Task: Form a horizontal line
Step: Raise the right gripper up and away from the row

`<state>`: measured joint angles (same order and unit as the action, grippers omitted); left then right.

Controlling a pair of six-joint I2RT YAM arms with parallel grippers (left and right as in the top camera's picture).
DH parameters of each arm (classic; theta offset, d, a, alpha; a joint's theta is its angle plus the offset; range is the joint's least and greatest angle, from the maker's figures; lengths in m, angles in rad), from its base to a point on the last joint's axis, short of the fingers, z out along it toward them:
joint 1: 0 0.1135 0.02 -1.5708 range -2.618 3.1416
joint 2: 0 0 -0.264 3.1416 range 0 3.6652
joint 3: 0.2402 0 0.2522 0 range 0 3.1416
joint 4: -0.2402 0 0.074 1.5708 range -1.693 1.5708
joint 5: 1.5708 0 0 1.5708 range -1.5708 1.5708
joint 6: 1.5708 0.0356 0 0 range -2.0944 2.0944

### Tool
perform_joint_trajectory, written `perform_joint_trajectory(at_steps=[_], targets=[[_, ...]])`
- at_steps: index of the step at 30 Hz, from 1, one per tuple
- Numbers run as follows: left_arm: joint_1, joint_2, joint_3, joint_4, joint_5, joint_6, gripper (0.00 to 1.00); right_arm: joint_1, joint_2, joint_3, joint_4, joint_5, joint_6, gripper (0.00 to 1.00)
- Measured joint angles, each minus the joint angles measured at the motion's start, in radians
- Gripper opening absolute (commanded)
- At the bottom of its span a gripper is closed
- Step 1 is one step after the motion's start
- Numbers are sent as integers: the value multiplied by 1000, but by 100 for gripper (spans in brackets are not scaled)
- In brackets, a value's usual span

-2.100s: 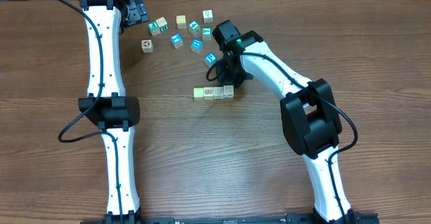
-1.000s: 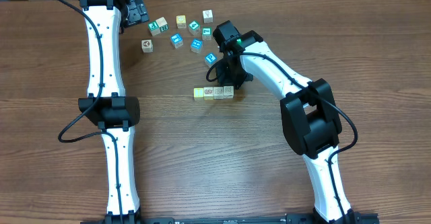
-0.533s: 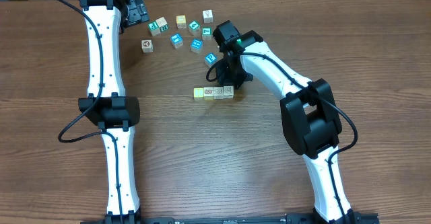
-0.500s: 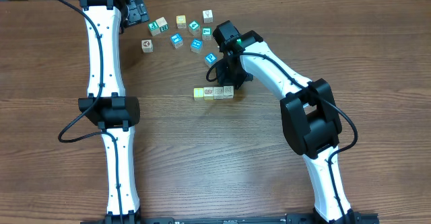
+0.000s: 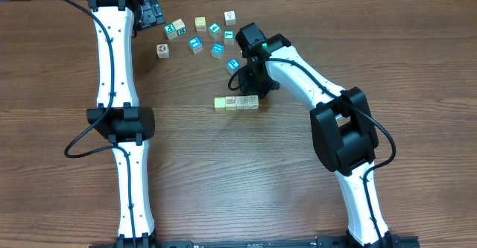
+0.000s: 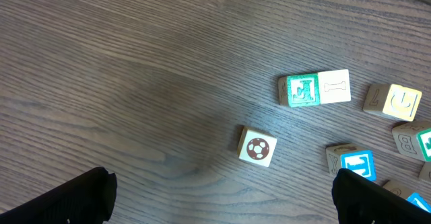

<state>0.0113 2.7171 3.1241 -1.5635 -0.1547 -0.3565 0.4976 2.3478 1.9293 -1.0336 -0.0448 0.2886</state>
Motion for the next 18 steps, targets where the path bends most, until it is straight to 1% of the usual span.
perform_joint_trajectory(at_steps=[4, 18], targets=[[0, 0, 0, 0, 0, 0, 100, 0, 0, 0, 50, 0, 0, 5], [0, 0, 0, 0, 0, 0, 100, 0, 0, 0, 62, 9, -1, 5]])
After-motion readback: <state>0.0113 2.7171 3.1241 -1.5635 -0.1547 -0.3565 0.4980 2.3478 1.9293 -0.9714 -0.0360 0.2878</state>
